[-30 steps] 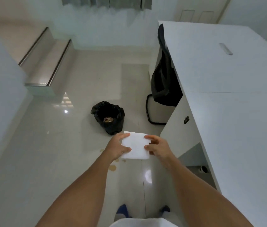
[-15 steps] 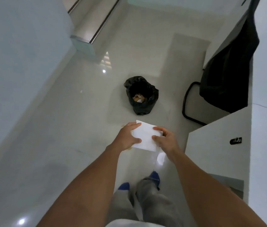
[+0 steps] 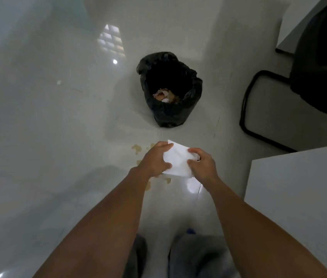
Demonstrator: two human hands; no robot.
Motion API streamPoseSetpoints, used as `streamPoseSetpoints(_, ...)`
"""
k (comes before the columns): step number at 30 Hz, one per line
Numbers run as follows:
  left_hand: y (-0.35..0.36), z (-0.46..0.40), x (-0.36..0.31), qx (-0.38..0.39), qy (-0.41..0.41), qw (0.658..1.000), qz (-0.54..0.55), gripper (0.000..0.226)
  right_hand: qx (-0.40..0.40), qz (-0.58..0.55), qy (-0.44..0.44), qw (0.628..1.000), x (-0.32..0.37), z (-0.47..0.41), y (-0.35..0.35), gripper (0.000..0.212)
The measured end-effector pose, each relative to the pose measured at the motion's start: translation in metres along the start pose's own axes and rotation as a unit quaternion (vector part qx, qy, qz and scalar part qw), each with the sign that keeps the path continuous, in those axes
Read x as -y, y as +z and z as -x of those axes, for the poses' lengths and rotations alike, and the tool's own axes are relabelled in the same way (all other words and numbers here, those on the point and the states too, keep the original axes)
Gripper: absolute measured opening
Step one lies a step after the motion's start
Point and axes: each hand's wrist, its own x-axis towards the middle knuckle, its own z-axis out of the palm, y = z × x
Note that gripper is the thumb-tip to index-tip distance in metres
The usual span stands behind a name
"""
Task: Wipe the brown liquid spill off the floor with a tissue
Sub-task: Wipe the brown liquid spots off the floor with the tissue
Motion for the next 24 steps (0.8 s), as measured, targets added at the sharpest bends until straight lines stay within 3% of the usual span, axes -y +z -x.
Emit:
streamPoseSetpoints(6,0.093,-0.161,0.138,0.012,0.058,0.995,-0.080,0.074,-0.031,0.041,-0.027,0.998,-0.138,-0.150,0.095,0.042)
streamPoseSetpoints(10,0.131,-0.222,0.188,0.014,0.087,0.987,-0.135,0.074,-0.039,0.090,-0.050,0.994,-0.199,-0.209,0.130,0.042)
streamPoseSetpoints(24,0.197,-0.265,0.204,-0.033,0.142,0.969,-0.201,0.071,-0.135,0.181,-0.130,0.965,-0.272,-0.249,0.135,0.040)
